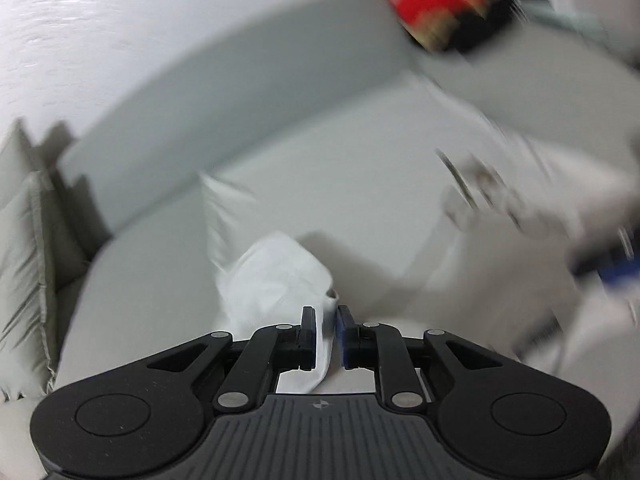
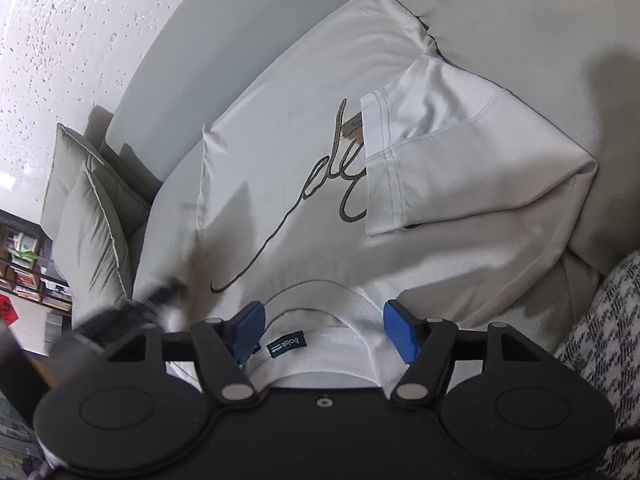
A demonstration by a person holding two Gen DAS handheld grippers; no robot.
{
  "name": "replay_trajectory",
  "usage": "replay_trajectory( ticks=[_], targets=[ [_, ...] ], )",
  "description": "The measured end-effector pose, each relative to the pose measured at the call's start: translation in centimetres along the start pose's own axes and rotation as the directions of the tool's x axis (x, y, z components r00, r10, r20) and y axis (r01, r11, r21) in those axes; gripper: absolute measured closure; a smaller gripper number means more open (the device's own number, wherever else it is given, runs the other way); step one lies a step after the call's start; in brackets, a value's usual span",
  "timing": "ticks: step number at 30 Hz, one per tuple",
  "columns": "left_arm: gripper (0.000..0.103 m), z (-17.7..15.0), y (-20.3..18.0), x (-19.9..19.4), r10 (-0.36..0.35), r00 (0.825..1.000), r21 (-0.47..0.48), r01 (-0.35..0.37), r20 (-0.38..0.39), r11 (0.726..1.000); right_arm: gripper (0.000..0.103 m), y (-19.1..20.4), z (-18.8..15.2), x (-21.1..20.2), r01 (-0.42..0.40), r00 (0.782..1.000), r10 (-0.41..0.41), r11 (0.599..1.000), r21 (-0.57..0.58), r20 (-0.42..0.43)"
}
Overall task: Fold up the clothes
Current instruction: 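Grasp the other T-shirt side edge with the left tool, then fold the held side over the shirt body with the left tool, then open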
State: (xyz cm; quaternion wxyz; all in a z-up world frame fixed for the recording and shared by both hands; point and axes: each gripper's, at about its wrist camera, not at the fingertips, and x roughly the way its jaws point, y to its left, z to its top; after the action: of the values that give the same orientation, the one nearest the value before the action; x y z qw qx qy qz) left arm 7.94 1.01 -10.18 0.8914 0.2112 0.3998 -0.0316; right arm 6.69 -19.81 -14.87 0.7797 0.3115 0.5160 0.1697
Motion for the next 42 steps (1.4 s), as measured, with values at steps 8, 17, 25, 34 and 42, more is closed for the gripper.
replay_trajectory(
  ticks=[8, 17, 25, 34, 42],
  targets=[
    [0.060, -4.2, 8.1, -4.0, -0.035, 0.999, -0.408, 0.026, -0.016, 0.913, 0.036, -1.4, 0.4, -0.9, -0.029, 1.000, 0.029, 0.999, 0.037, 0.009],
    [0.091, -5.0, 15.3, -1.0, -0.012, 1.000, -0.704, -0.012, -0.029, 0.710, 0.064, -0.9, 0.7, -2.6, -0.016, 0.995, 0.020, 0.999, -0.036, 0.101],
    [0.094, 1.0, 13.2, 6.5, -0.038, 0.997, -0.566, -0.009, -0.072, 0.824, 0.065, -1.5, 5.2, -1.8, 0.154, 0.967, -0.143, 0.987, -0.037, 0.209],
    [0.081, -0.7, 11.8, 8.6, -0.036, 0.971, -0.468, -0.081, -0.236, 0.880, 0.057, -3.2, 9.2, 3.2, 0.343, 0.932, -0.325, 0.934, -0.098, 0.160],
    [0.076, -4.5, 10.8, 1.8, -0.004, 0.944, -0.387, -0.131, -0.330, 0.913, 0.049, -3.3, 4.6, -0.9, 0.346, 0.935, -0.324, 0.919, -0.187, 0.142]
  ],
)
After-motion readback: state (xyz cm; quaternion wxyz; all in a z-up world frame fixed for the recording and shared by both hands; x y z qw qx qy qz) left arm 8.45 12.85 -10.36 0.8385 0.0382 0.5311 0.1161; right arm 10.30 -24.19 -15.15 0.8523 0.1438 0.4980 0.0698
